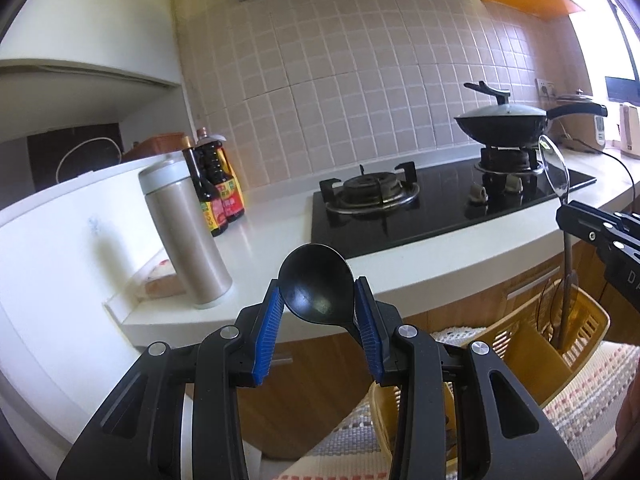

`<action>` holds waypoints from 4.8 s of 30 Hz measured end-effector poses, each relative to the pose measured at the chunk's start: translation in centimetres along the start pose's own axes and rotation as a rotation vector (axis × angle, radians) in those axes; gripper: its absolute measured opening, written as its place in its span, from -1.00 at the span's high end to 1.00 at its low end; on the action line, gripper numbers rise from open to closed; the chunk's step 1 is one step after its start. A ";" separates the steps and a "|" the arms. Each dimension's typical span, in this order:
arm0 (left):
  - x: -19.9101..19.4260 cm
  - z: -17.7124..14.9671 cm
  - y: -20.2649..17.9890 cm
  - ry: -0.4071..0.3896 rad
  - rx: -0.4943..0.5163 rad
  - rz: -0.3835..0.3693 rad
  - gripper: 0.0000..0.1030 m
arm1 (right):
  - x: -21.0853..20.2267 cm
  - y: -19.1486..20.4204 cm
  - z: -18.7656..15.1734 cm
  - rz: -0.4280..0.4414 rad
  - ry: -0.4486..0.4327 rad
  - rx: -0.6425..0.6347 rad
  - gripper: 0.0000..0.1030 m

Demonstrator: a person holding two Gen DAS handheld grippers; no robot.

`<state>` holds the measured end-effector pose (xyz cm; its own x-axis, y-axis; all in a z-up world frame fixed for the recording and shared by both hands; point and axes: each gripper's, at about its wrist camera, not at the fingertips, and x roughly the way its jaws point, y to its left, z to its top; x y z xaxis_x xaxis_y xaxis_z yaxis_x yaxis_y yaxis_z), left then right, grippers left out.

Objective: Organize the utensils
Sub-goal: 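Lower both spoons into the tan basket and open both tools, then move both open tools down to the chopsticks on the cloth, then grasp a single chopstick with the left tool while the right tool grasps another chopstick, then lift both chopsticks upright over the basket and lower them in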

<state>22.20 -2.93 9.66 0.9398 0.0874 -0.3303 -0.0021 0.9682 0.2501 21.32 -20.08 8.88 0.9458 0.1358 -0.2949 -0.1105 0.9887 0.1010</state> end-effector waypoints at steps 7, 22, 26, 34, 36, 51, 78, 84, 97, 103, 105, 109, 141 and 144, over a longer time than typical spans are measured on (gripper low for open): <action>0.0 -1.0 0.0 0.029 -0.003 -0.053 0.26 | -0.6 -0.3 -1.6 0.025 0.046 0.013 0.71; -6.0 -1.8 3.9 0.069 -0.127 -0.216 -0.01 | -7.7 -0.2 -1.4 0.081 0.142 0.037 0.40; -8.4 -3.2 4.2 0.096 -0.111 -0.225 -0.01 | -8.9 0.4 -1.7 0.090 0.213 0.047 0.40; -8.4 -9.4 3.3 0.300 -0.071 -0.302 -0.01 | -8.9 1.1 -5.6 0.119 0.480 0.112 0.40; -7.9 -10.9 2.7 0.358 -0.057 -0.319 -0.01 | -8.6 1.2 -7.0 0.108 0.545 0.116 0.40; -2.5 -18.7 1.1 0.711 -0.173 -0.466 0.36 | -7.3 0.5 -13.5 0.105 0.811 0.130 0.40; -5.5 -18.9 -1.4 0.697 0.068 -0.381 0.80 | -6.4 -0.6 -16.7 0.054 1.013 0.070 0.59; -5.7 -19.1 -1.2 0.691 0.072 -0.392 0.80 | -7.0 -0.6 -16.9 0.034 1.002 0.050 0.73; -5.9 -19.1 -2.0 0.710 0.104 -0.401 0.78 | -7.3 0.3 -17.8 0.015 1.091 0.014 0.76; -5.2 -18.7 -2.3 0.755 0.133 -0.387 0.79 | -6.2 1.6 -17.7 0.000 1.162 -0.028 0.76; -5.1 -18.5 -2.6 0.757 0.135 -0.374 0.82 | -5.9 2.0 -17.6 -0.004 1.163 -0.049 0.88; -5.4 -18.2 -3.4 0.739 0.123 -0.363 0.93 | -5.5 1.6 -17.6 0.015 1.138 -0.039 0.92; -13.1 0.7 6.2 -0.071 -0.245 -0.407 0.93 | -11.4 2.9 2.7 0.264 0.279 -0.019 0.92; -11.9 2.4 5.9 -0.161 -0.241 -0.404 0.92 | -10.1 2.9 4.1 0.235 0.214 -0.028 0.92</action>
<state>11.86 1.23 17.24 0.9227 -0.3248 -0.2076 0.3119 0.9455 -0.0930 12.73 -18.83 16.08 0.8079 0.3681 -0.4602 -0.3299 0.9296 0.1645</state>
